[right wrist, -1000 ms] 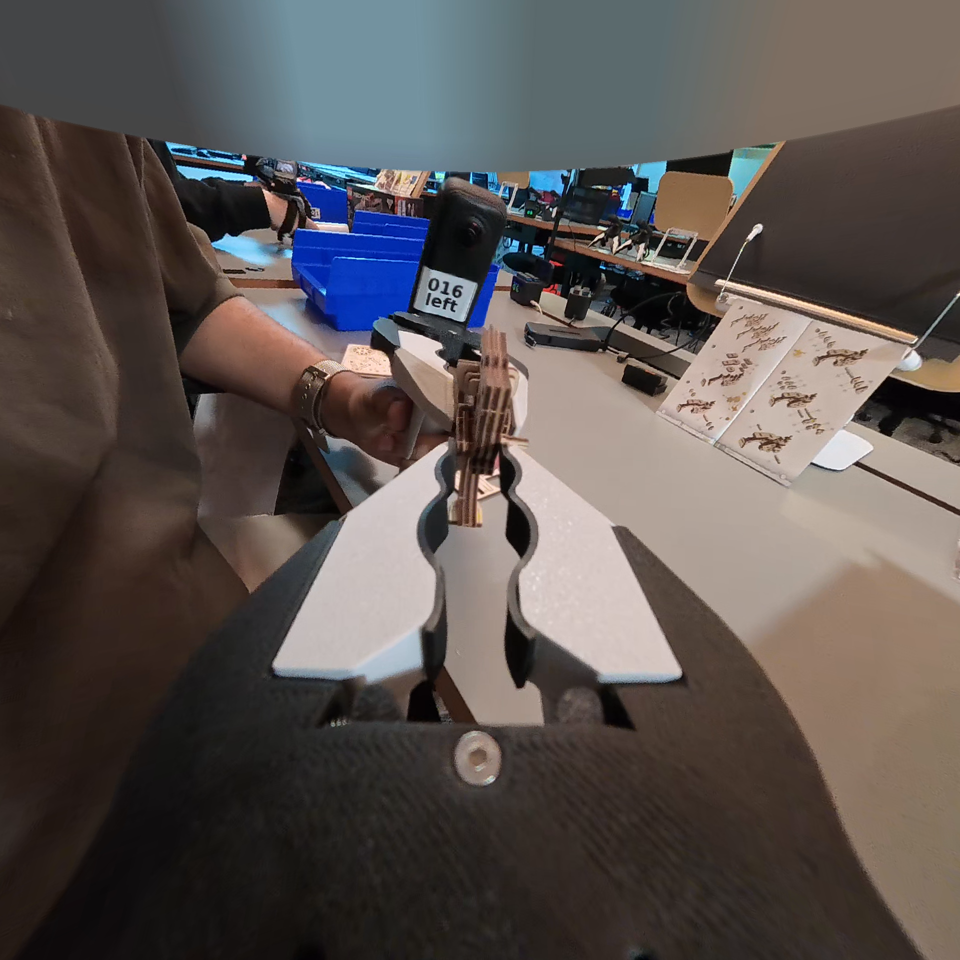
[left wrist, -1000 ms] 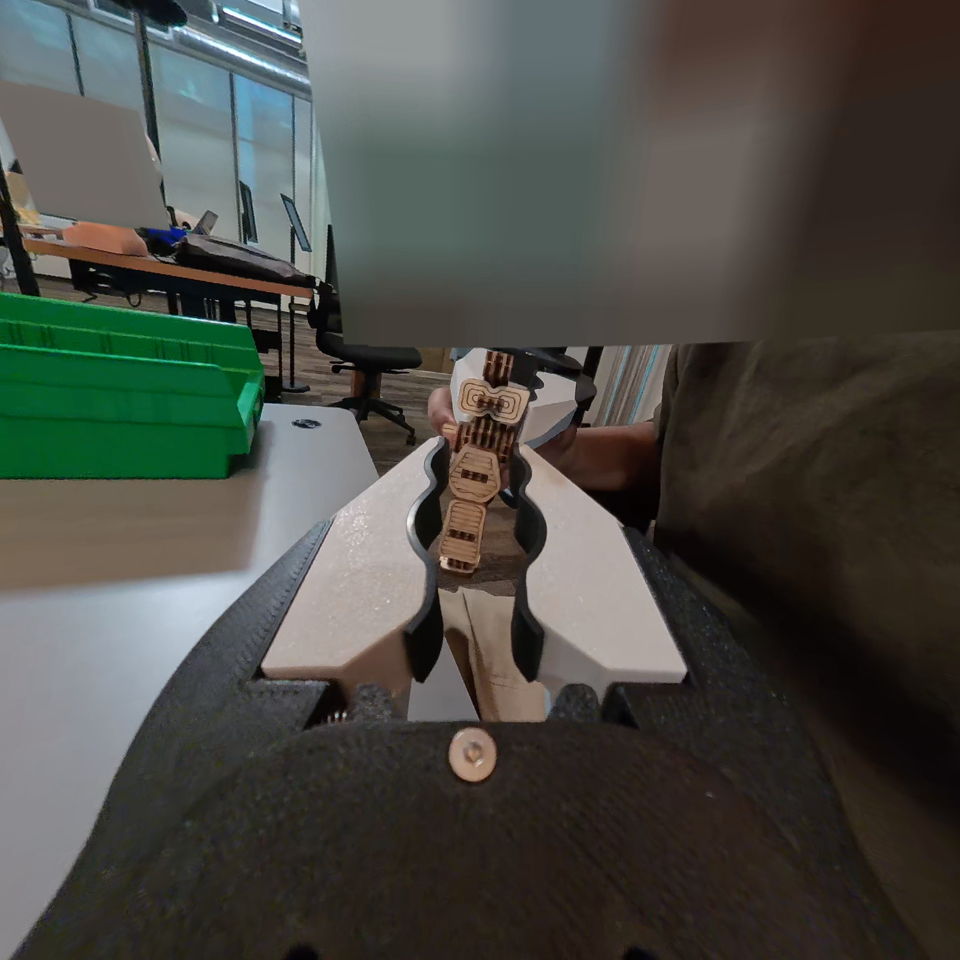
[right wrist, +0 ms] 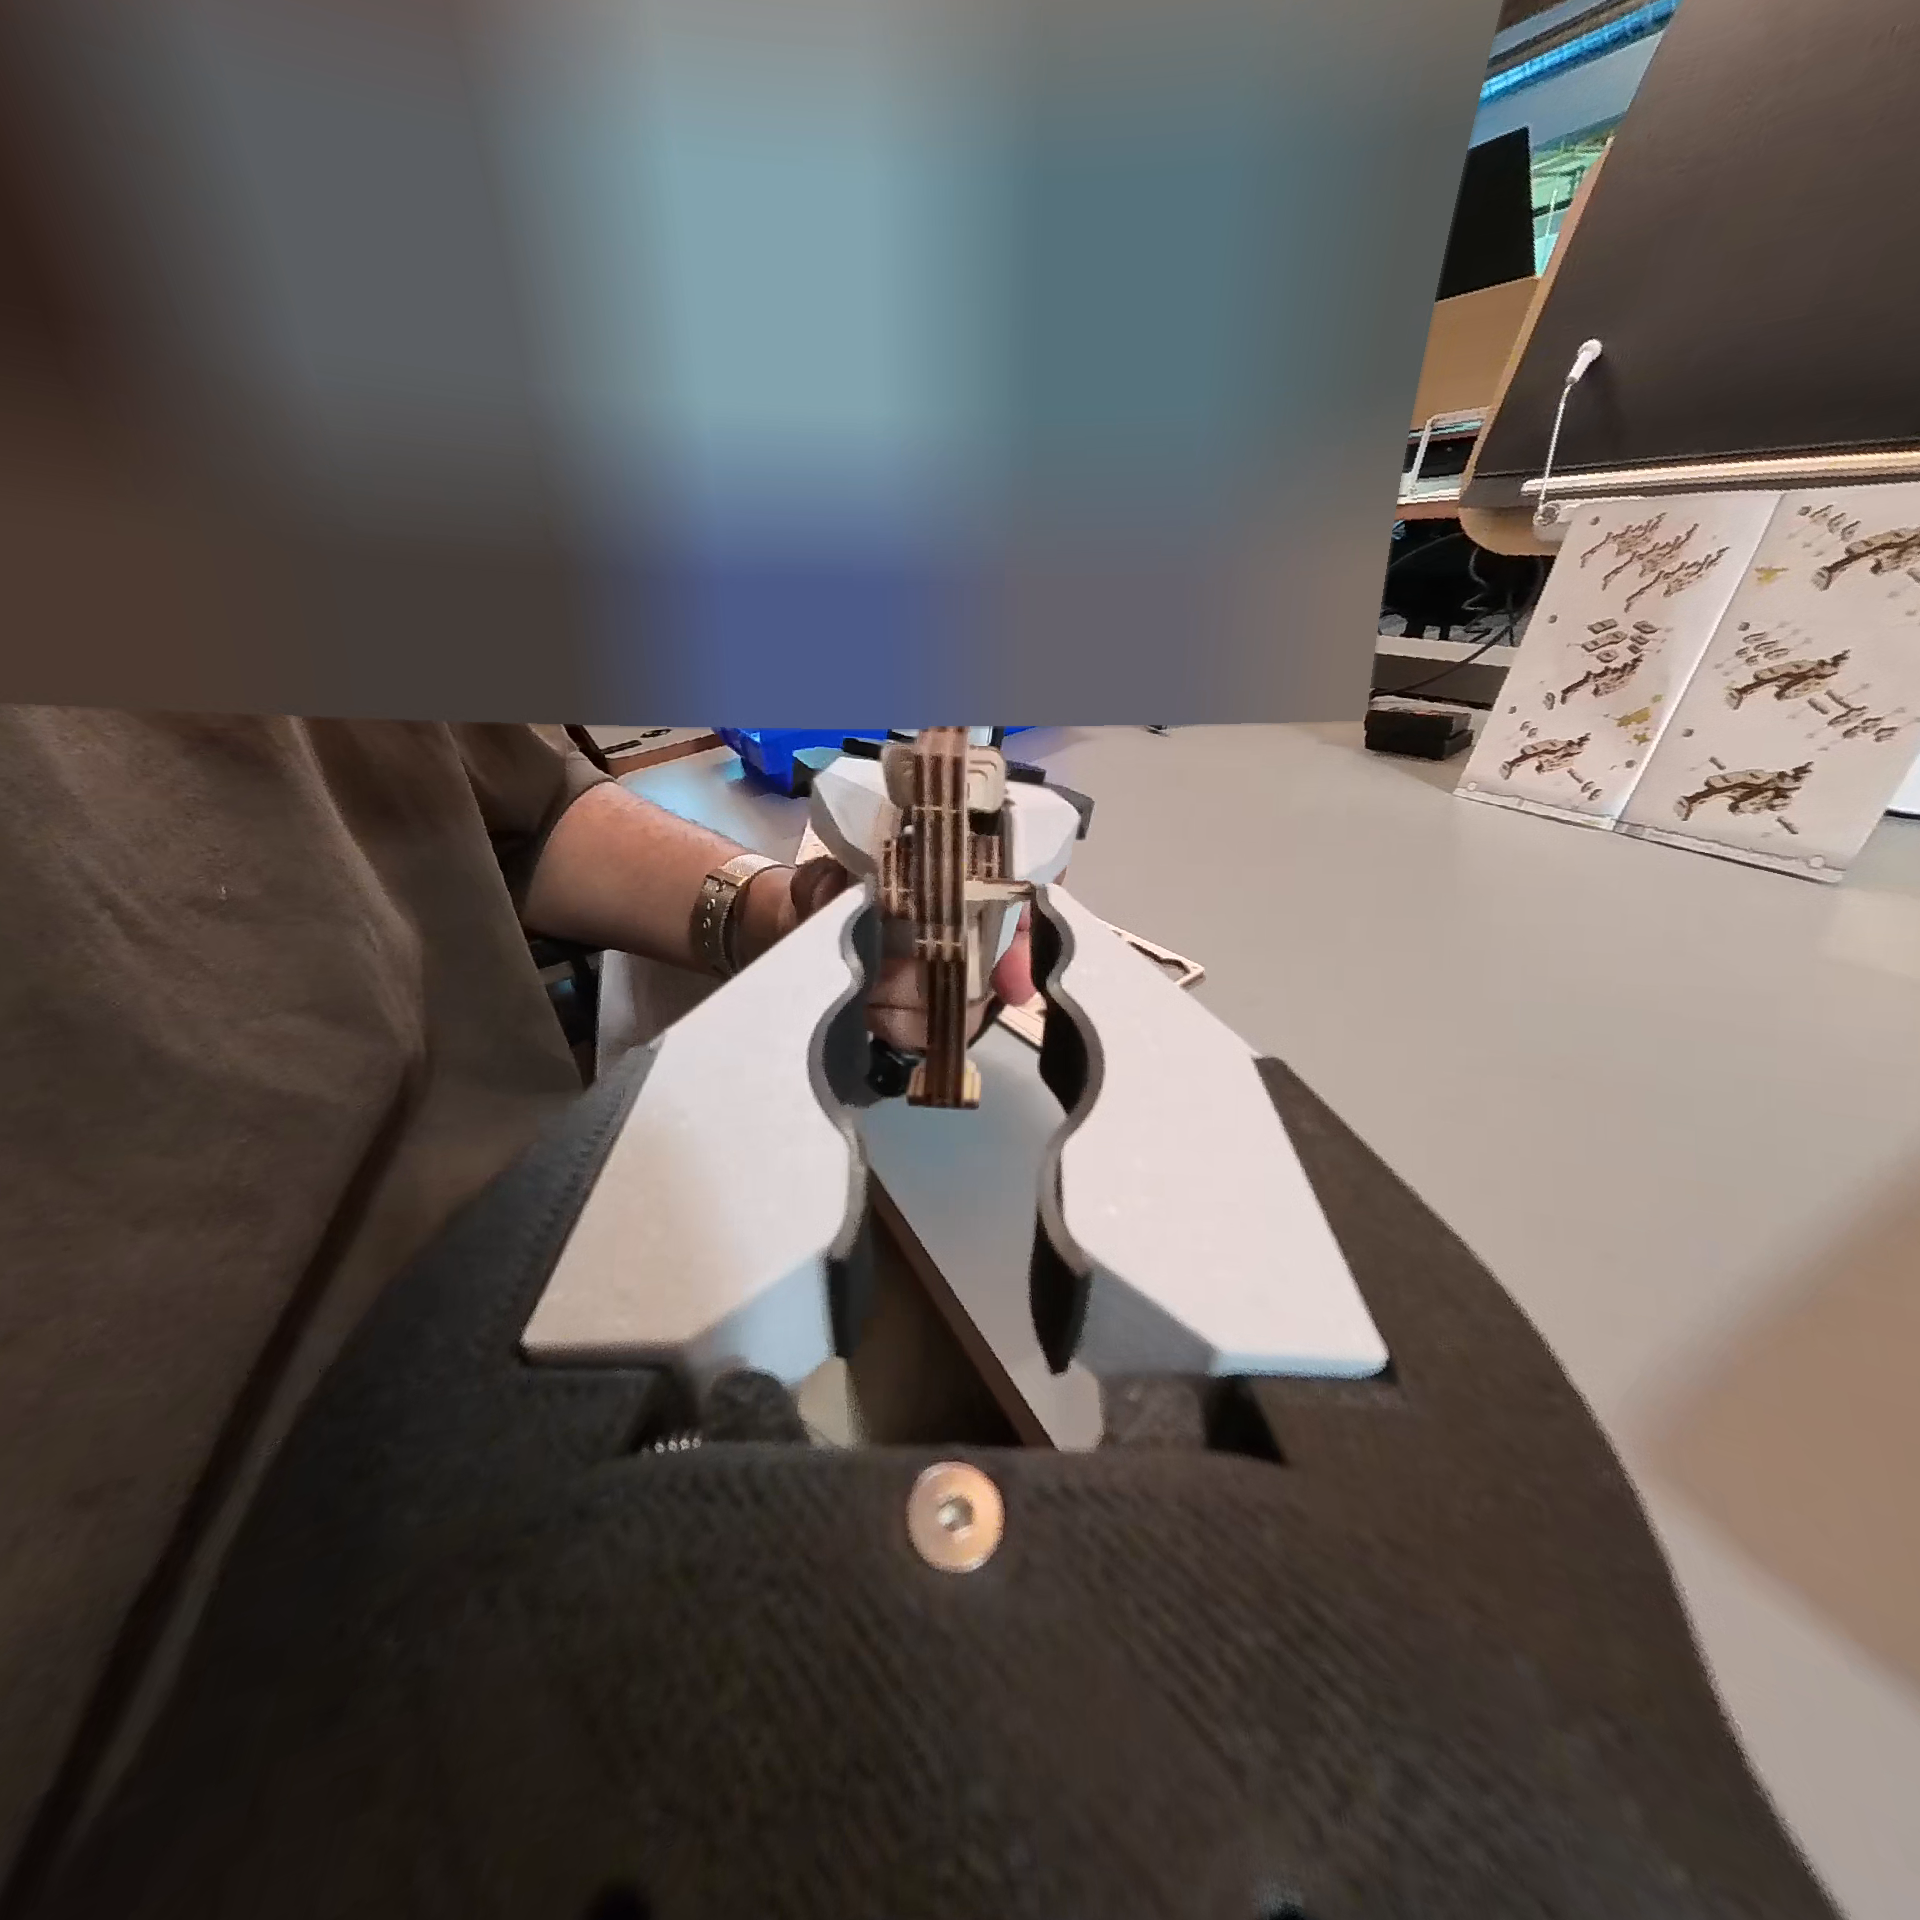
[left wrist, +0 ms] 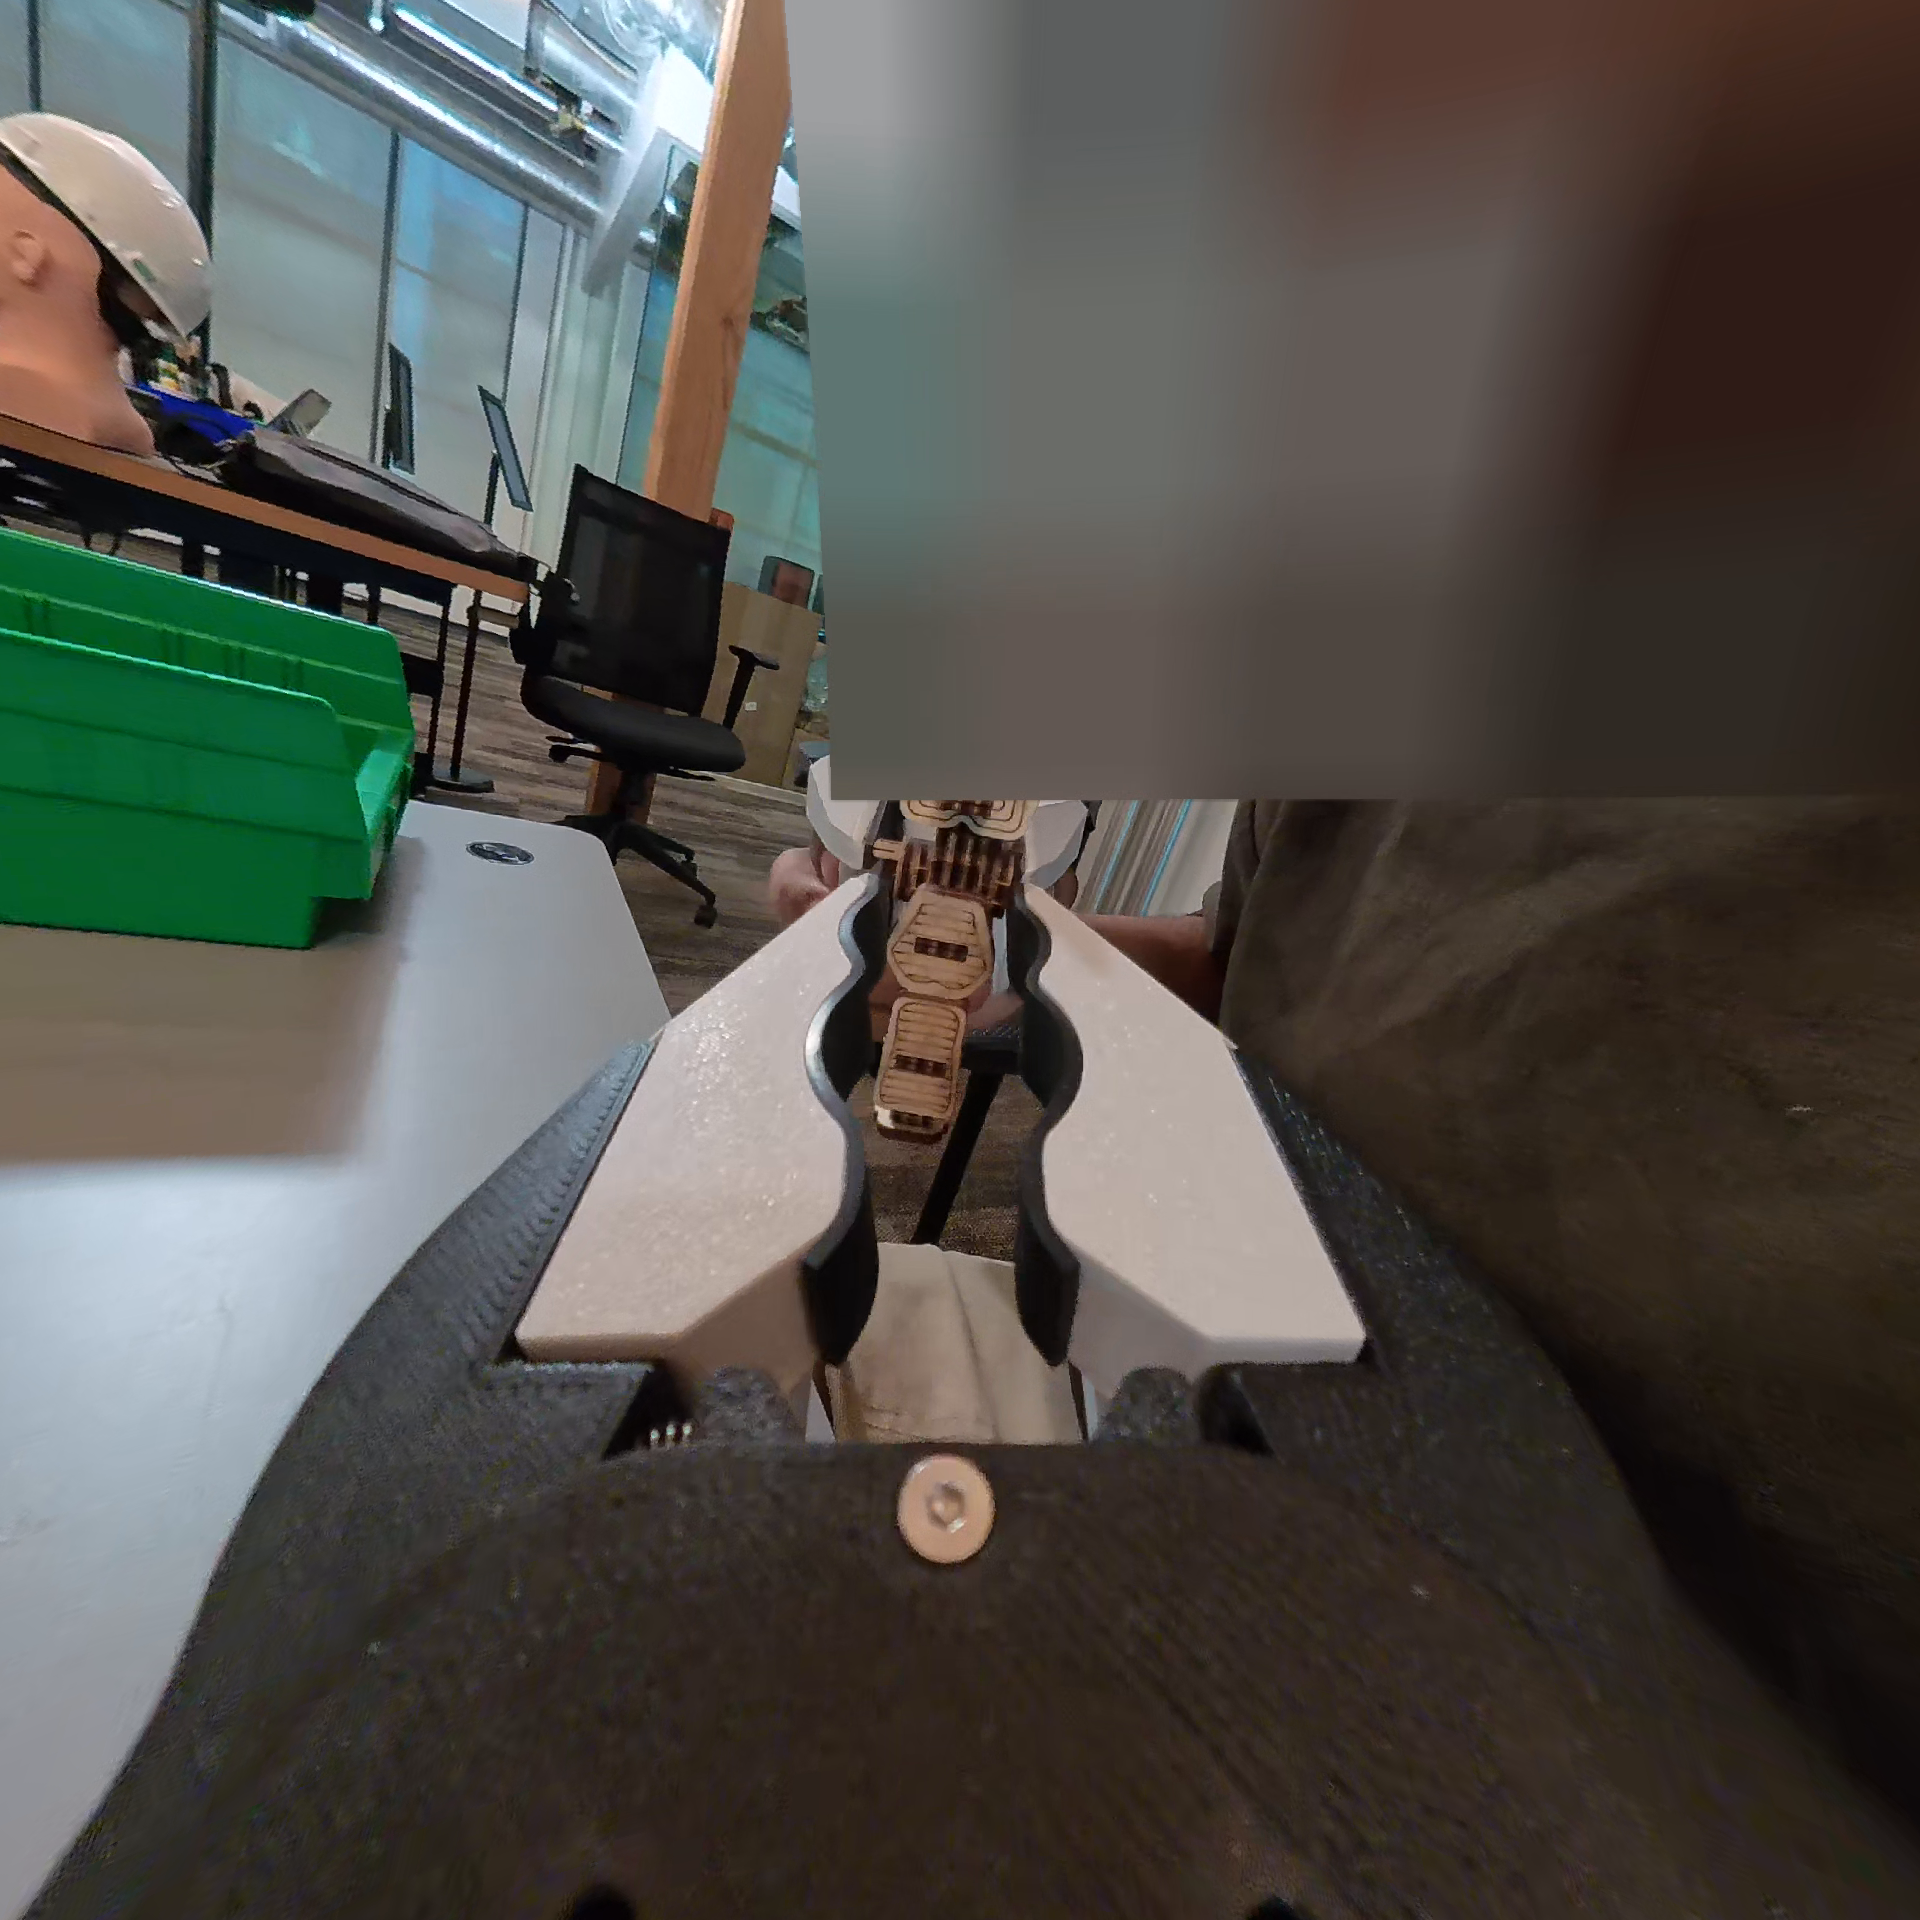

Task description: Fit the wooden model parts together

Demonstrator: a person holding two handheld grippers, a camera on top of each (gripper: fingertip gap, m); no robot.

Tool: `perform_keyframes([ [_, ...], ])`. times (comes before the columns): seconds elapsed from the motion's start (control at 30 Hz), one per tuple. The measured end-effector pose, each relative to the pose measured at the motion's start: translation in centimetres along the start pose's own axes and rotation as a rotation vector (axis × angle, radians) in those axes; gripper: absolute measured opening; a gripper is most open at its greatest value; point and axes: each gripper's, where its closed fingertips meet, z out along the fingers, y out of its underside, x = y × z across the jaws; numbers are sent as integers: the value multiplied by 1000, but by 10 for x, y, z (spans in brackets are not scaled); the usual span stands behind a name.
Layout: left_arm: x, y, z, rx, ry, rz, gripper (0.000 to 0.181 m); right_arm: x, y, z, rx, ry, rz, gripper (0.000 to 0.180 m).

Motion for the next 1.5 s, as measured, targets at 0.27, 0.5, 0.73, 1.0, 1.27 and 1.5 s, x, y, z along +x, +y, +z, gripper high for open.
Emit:
perform_keyframes([
  [0.27,-3,-1,1,-6,-50,30,26,2,3,0,-22,19,-19,26],
  [0.5,-5,-1,1,-10,-90,76,24,5,3,0,-24,35,-12,26],
  [0.73,-9,0,2,-17,-148,112,19,8,3,-1,-36,62,-27,27],
  [1.0,-12,0,2,-21,-178,114,18,11,4,0,-46,89,-27,28],
  [1.27,-13,-2,2,-11,-190,100,18,9,3,0,-47,63,0,34],
  [1.5,-13,-3,2,-8,-204,92,18,11,3,-1,-50,79,26,29],
])
